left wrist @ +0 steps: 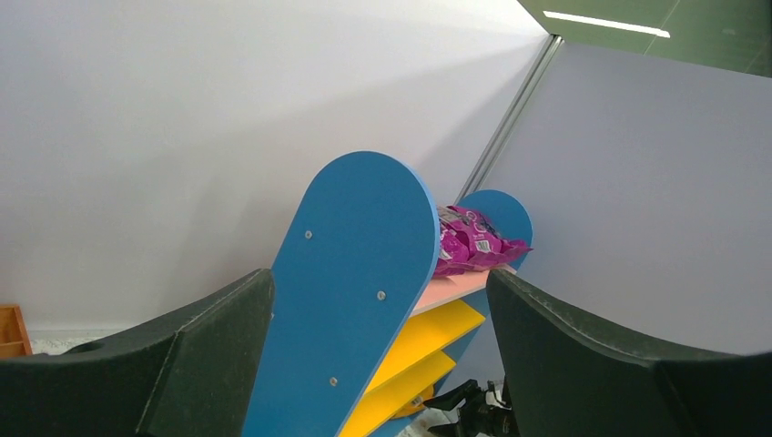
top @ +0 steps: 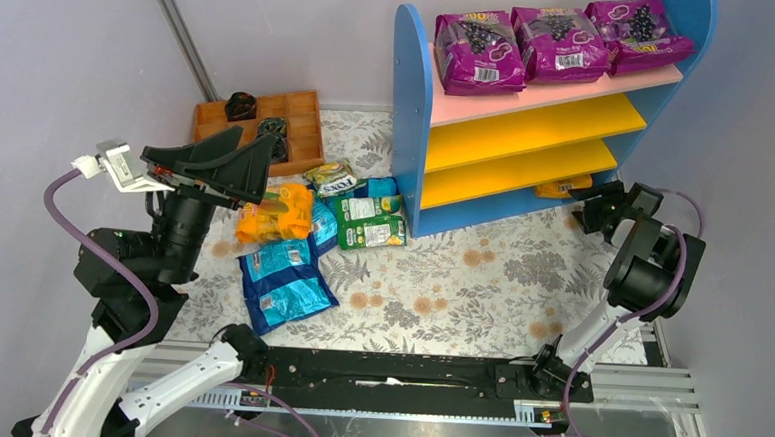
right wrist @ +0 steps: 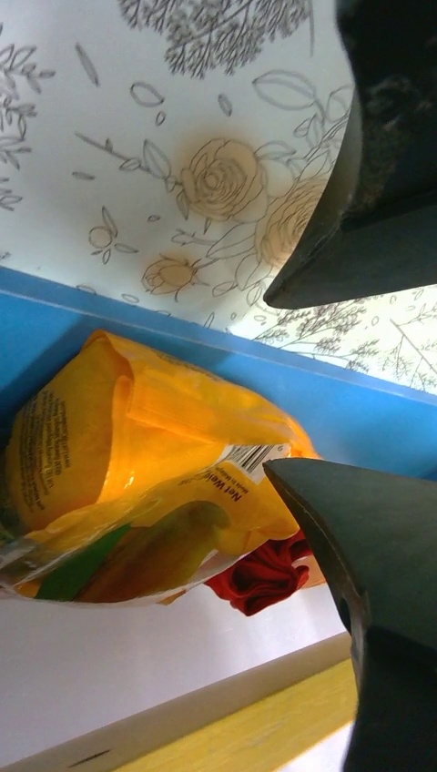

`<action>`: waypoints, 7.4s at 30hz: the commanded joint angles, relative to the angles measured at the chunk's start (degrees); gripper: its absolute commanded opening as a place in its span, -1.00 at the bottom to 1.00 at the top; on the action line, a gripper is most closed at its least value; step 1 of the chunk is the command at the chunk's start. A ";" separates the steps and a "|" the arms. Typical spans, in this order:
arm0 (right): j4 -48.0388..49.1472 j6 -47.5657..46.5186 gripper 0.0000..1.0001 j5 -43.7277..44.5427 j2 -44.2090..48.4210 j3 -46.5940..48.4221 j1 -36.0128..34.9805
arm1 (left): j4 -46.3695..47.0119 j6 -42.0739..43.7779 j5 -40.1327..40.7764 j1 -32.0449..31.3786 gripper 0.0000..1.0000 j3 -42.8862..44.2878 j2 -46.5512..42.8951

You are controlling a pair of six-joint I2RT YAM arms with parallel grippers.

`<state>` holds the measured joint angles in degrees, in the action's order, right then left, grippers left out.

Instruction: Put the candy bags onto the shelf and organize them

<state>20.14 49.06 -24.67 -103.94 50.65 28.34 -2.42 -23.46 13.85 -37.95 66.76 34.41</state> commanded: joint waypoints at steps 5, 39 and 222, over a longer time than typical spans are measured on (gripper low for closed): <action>3.32 1.90 0.34 -0.18 -3.56 6.89 -2.17 | 6.00 0.45 -1.26 1.42 0.78 -2.59 -1.89; -11.24 -8.43 0.71 3.75 22.11 -14.22 -16.49 | 4.13 -4.40 -1.48 10.62 0.98 -13.05 5.75; -30.93 -19.96 1.00 11.56 35.48 -15.69 -24.13 | 6.95 -15.68 4.41 13.96 0.98 -16.61 32.57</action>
<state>-18.39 30.79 -0.34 -64.66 36.38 -4.73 6.70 -38.98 23.35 -24.27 47.66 73.03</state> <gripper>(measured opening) 0.995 0.979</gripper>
